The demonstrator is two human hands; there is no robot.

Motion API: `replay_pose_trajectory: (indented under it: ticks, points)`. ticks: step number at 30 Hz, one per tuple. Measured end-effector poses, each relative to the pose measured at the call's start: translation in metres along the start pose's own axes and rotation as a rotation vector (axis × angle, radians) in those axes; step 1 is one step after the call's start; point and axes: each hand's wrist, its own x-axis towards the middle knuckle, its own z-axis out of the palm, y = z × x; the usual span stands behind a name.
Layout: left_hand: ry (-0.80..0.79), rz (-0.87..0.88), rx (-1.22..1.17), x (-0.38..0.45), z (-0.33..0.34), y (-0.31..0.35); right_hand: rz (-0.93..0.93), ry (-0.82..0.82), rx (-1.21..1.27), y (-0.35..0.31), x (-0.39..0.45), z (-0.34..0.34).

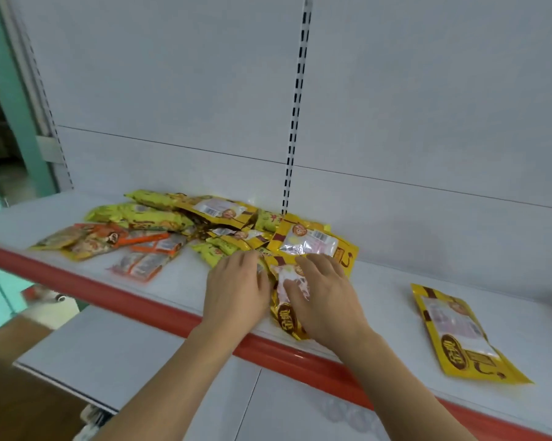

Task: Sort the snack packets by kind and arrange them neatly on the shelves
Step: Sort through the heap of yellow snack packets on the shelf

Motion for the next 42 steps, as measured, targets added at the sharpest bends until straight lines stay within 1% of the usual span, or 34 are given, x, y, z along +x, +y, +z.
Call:
replay_pose_trajectory:
  ticks: [4,8,10,12,17,21,24,28,30,34,36,38,39,40,41,42]
  points:
    - [-0.042,-0.069,0.066,0.023,-0.004,-0.032,-0.078,-0.050,-0.001,-0.013,0.034,0.020]
    - [-0.079,-0.061,0.047,0.039,0.000,-0.057,-0.116,-0.150,-0.072,-0.025,0.058,0.037]
    - [-0.089,-0.060,0.022,0.046,-0.002,-0.065,-0.101,-0.201,-0.116,-0.034,0.064,0.041]
    - [-0.121,-0.054,0.032,0.053,-0.003,-0.073,-0.082,-0.216,-0.163,-0.041,0.069,0.042]
    - [-0.295,-0.021,0.107,0.065,-0.010,-0.090,0.045,-0.325,-0.317,-0.062,0.080,0.040]
    - [-0.391,-0.030,0.060,0.071,-0.017,-0.102,0.107,-0.346,-0.426,-0.081,0.083,0.039]
    - [-0.415,-0.044,-0.019,0.074,-0.020,-0.109,0.159,-0.296,-0.444,-0.092,0.078,0.043]
    - [-0.364,-0.062,-0.146,0.074,-0.024,-0.112,0.207,-0.110,-0.336,-0.110,0.072,0.048]
    - [-0.386,-0.076,-0.141,0.072,-0.024,-0.113,0.261,-0.044,-0.218,-0.119,0.071,0.047]
    - [-0.449,-0.076,-0.106,0.068,-0.032,-0.109,0.364,0.033,-0.001,-0.128,0.064,0.038]
    - [-0.450,-0.083,-0.166,0.070,-0.034,-0.108,0.418,0.038,0.112,-0.128,0.060,0.029]
    - [-0.423,-0.190,-0.356,0.073,-0.038,-0.112,0.519,0.049,0.395,-0.129,0.057,0.018]
    - [-0.403,-0.270,-0.490,0.075,-0.038,-0.115,0.568,0.071,0.563,-0.129,0.058,0.014]
    - [-0.389,-0.364,-0.630,0.076,-0.041,-0.118,0.604,0.108,0.678,-0.129,0.059,0.012]
    - [-0.367,-0.456,-0.765,0.077,-0.043,-0.121,0.620,0.145,0.711,-0.128,0.060,0.012]
    - [-0.347,-0.538,-0.884,0.078,-0.046,-0.123,0.622,0.176,0.677,-0.127,0.062,0.014]
